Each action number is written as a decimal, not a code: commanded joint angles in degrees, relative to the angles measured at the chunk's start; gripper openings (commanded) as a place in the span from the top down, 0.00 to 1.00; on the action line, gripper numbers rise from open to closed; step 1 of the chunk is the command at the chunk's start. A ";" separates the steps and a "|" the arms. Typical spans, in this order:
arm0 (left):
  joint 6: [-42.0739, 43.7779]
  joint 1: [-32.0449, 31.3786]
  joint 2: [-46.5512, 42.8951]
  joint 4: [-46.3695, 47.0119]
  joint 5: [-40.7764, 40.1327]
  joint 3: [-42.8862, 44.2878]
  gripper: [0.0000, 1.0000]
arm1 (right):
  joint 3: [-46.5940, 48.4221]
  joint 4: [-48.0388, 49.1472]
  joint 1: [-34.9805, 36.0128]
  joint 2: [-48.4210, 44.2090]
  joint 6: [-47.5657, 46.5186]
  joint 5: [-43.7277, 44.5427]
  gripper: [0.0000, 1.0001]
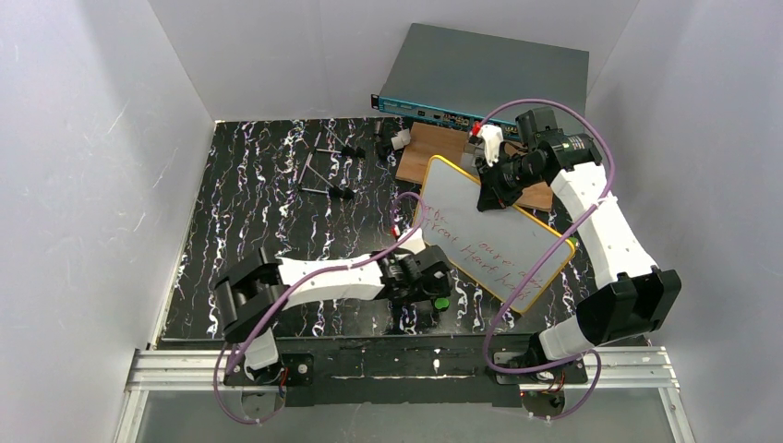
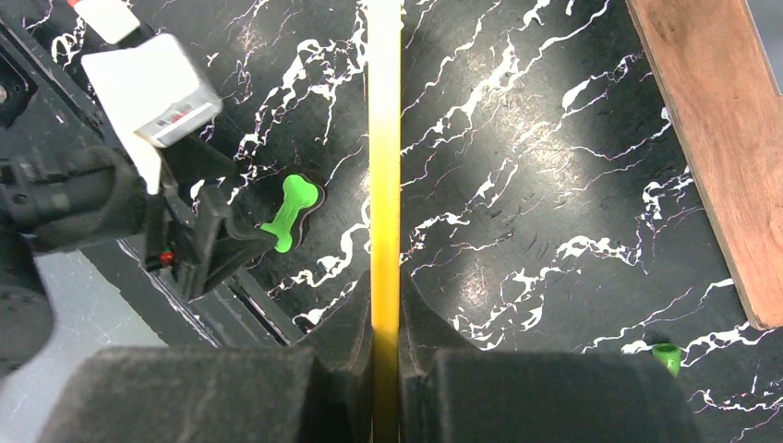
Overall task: Erase the whiteboard
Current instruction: Pick up the whiteboard eraser from the center of the board.
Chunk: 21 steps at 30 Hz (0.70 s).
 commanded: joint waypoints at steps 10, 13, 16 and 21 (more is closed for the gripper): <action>-1.57 -0.26 13.10 -8.63 -1.41 13.39 0.28 | -0.40 2.84 -0.67 -3.52 1.43 -2.92 0.99; -2.20 -0.50 13.92 -9.80 -0.69 13.12 0.37 | -0.52 2.81 -0.87 -3.60 1.43 -3.28 0.99; -2.26 -0.52 14.64 -10.34 0.44 13.18 0.42 | -0.69 2.84 -0.96 -3.46 1.34 -3.73 0.99; -0.98 -0.50 16.21 -11.33 0.04 13.88 0.69 | -1.49 3.11 -1.05 -3.85 1.25 -4.09 0.99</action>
